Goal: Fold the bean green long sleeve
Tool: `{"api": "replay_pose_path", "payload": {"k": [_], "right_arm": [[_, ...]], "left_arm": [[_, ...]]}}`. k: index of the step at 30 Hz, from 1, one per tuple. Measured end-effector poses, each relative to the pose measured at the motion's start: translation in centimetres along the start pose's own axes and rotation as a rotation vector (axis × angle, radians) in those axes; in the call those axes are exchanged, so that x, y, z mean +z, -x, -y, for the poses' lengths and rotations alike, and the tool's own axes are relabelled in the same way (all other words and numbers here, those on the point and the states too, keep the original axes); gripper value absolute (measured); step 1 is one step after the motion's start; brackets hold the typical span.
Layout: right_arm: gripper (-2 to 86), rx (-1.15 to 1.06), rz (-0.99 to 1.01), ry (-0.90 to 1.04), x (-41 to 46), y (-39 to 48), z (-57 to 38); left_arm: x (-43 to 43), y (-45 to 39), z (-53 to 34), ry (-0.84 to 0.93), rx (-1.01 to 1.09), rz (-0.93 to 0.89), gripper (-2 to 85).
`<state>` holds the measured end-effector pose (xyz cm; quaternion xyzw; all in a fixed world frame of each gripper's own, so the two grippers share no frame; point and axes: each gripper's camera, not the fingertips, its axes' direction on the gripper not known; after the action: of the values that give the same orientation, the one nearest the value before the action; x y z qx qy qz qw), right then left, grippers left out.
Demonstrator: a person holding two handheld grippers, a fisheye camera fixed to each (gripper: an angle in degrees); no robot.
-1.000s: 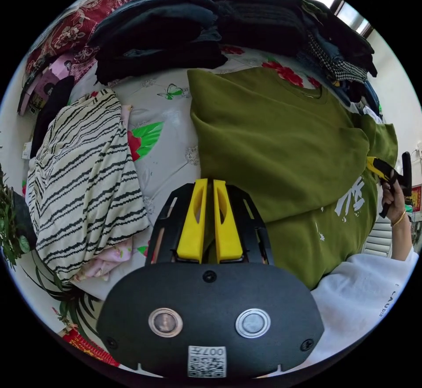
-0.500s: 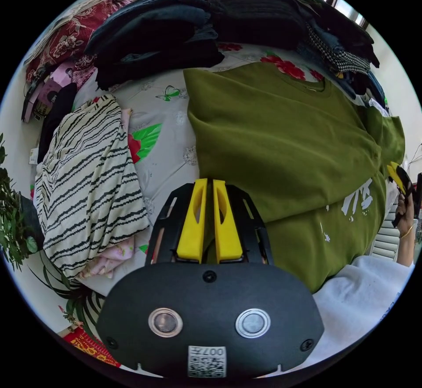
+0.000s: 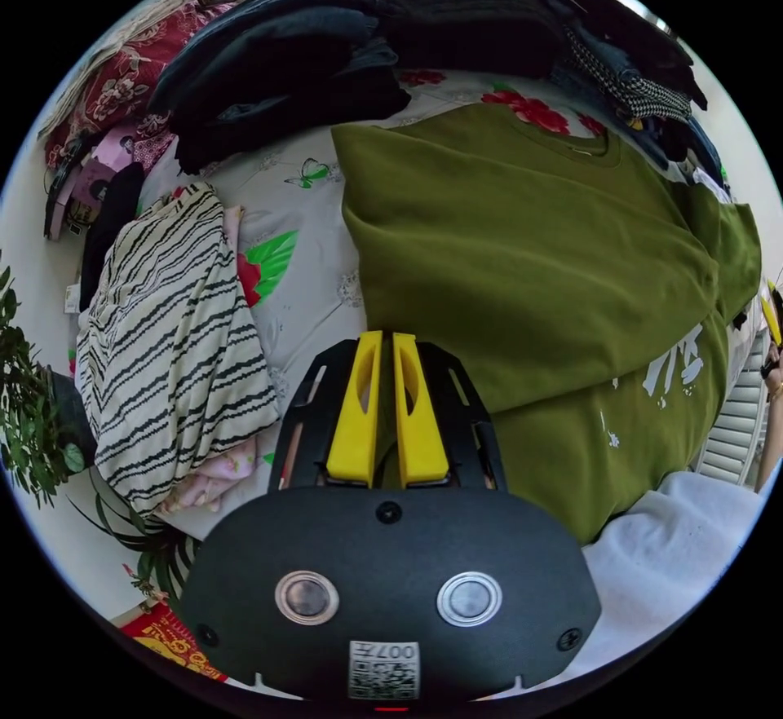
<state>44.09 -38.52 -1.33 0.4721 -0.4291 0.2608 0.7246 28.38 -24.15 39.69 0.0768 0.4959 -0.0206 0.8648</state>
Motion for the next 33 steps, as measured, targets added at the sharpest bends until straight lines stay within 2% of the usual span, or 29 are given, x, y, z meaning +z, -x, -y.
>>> {"api": "replay_pose_path", "payload": {"k": [10, 15, 22, 25, 27, 28, 30, 31, 33], "right_arm": [[9.1, 0.252, 0.039, -0.104, -0.5, -5.7, 1.8], [3.1, 0.234, 0.037, 0.055, 2.5, -4.6, 2.2], [0.2, 0.137, 0.134, -0.058, 2.1, 1.8, 0.9], [0.1, -0.125, 0.199, -0.073, 2.3, 10.4, 0.7], [0.2, -0.589, 0.091, 0.008, 3.7, 22.3, -3.1], [0.2, -0.712, 0.06, 0.04, 4.4, 25.2, -4.9], [0.6, -1.109, 0.116, 0.196, 7.6, 33.6, -14.2], [0.9, -1.179, 0.155, 0.254, 8.5, 35.0, -16.7], [2.1, -1.326, 0.217, 0.528, 13.2, 37.9, -25.6]], "left_arm": [[-0.1, -0.6, 0.4, 0.022, -0.008, 0.049, -0.7], [-0.2, 0.2, 0.4, 0.028, -0.04, 0.022, -0.7], [-0.3, 0.4, 0.2, 0.038, -0.036, 0.042, -0.8], [-0.4, 0.8, 0.0, 0.038, -0.042, 0.035, -0.8], [-0.4, 1.3, -0.2, 0.042, -0.056, 0.023, -0.8], [-0.4, 1.4, -0.2, 0.043, -0.057, 0.022, -0.8], [-0.5, 1.7, -0.5, 0.042, -0.055, 0.021, -0.8], [-0.5, 1.8, -0.6, 0.04, -0.055, 0.02, -0.8], [-0.6, 2.3, -1.1, 0.027, -0.059, 0.008, -0.7]]}}
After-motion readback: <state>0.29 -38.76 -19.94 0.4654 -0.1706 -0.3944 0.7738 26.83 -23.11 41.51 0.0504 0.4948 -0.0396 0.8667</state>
